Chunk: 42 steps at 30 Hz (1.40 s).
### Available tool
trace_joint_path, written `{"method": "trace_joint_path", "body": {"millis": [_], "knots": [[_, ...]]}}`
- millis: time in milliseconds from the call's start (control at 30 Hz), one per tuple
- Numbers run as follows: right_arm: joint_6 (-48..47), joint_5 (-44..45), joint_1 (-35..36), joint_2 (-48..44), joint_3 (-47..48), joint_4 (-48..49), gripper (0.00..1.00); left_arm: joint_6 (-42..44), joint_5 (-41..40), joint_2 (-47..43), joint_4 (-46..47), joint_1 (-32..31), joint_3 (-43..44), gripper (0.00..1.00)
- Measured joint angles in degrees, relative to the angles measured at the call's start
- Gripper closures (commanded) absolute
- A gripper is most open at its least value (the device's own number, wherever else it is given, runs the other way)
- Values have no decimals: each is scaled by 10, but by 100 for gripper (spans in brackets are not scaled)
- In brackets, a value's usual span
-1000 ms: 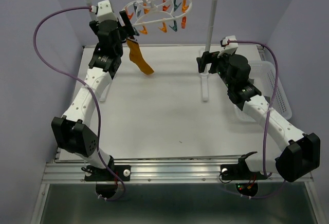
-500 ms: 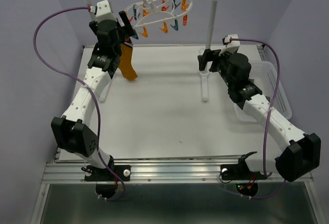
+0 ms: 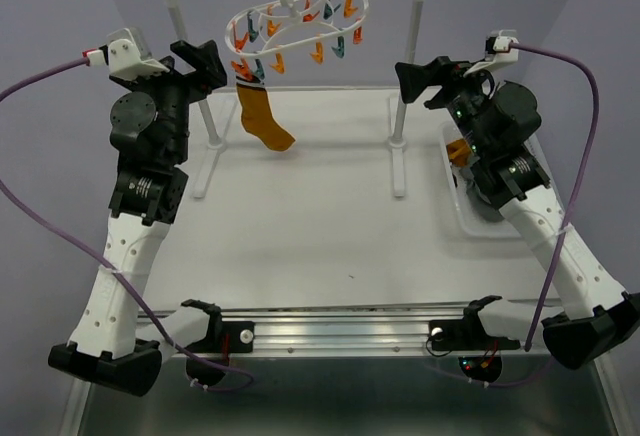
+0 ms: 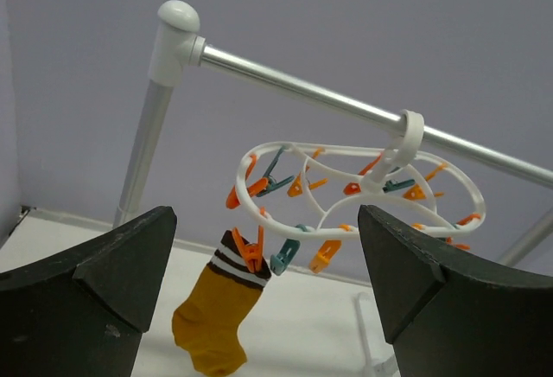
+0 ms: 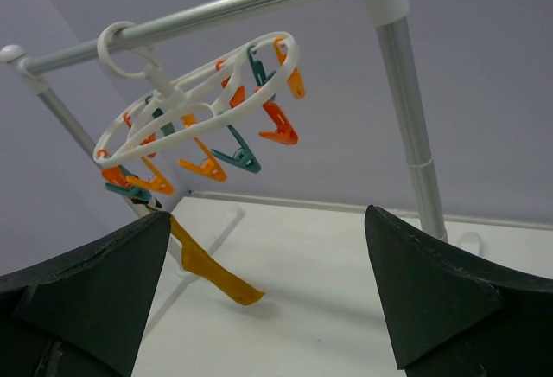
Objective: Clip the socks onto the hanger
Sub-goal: Rotate the hanger at the clothesline, then pick up the sock from the bin.
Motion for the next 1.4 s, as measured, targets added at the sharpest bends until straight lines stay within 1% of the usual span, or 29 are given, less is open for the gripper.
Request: {"method": "trace_joint_path", "body": {"millis": [167,300,367,500,633,867,967,1033,1133,1267,1400], "knots": [[3,-21,0,11,9,-5,0,-5,30,5,4,0,-1,1],[1,-28,0,29,27,-3,0,-12,46,43,-4,0,-8,1],[-8,-11,0,35,27,-5,0,-15,55,55,-12,0,-13,1],[-24,74,-12,57,26,-16,0,-16,80,62,-17,0,-30,1],[-13,110,-73,90,24,-52,0,-14,94,52,-7,0,-52,1],[29,101,-192,147,14,-104,0,-12,92,24,4,0,-92,1],[52,88,-259,173,-16,-122,0,-11,90,12,10,0,-109,1],[55,88,-285,189,-31,-139,0,-8,86,6,14,0,-120,1],[54,100,-303,213,-45,-163,0,-1,79,3,17,0,-131,1],[46,110,-299,229,-48,-196,0,4,76,5,16,0,-133,1],[40,113,-295,243,-57,-209,0,-5,93,10,15,0,-127,1]]}}
